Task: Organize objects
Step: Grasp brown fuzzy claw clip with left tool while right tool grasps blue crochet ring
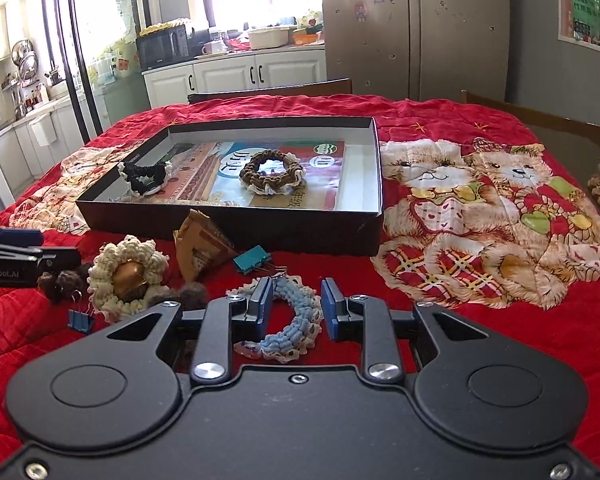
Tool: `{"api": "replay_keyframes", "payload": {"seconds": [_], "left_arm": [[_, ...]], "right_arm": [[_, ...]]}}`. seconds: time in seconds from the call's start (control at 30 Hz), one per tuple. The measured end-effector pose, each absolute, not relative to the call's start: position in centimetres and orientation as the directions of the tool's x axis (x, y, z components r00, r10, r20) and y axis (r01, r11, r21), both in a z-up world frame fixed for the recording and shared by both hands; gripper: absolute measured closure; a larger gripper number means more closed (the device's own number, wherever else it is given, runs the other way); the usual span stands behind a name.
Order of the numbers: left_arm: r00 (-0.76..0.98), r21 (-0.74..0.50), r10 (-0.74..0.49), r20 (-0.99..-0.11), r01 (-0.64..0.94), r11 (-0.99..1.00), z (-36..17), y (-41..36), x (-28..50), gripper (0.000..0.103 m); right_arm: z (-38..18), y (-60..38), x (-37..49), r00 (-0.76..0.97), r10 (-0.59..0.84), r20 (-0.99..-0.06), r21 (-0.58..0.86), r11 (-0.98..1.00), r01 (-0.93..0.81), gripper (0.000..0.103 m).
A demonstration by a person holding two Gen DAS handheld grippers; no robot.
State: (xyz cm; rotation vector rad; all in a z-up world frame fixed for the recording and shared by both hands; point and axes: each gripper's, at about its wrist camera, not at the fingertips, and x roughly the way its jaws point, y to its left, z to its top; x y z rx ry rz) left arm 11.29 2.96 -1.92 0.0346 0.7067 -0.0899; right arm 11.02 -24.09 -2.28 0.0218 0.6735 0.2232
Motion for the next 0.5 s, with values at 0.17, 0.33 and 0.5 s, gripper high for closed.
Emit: {"api": "replay_keyframes", "payload": {"seconds": [0.17, 0.33, 0.5], "left_arm": [[0.751, -0.004, -0.081, -0.655, 0.104, 0.995, -2.5, 2.7, 11.2, 0.019], [0.748, 0.000, -0.078, -0.659, 0.103, 0.995, -2.9, 2.4, 11.3, 0.019], [0.744, -0.005, -0.076, -0.664, 0.098, 0.995, -3.4, 2.5, 11.3, 0.020]], "right_arm": [[-3.2, -24.5, 11.4, 0.754, 0.218, -0.620, 0.122, 0.976, -0.182, 0.078], [-3.7, -24.8, 11.5, 0.755, 0.217, -0.618, 0.134, 0.976, -0.172, 0.078], [-4.0, -24.5, 11.5, 0.752, 0.224, -0.620, 0.127, 0.974, -0.186, 0.078]]}}
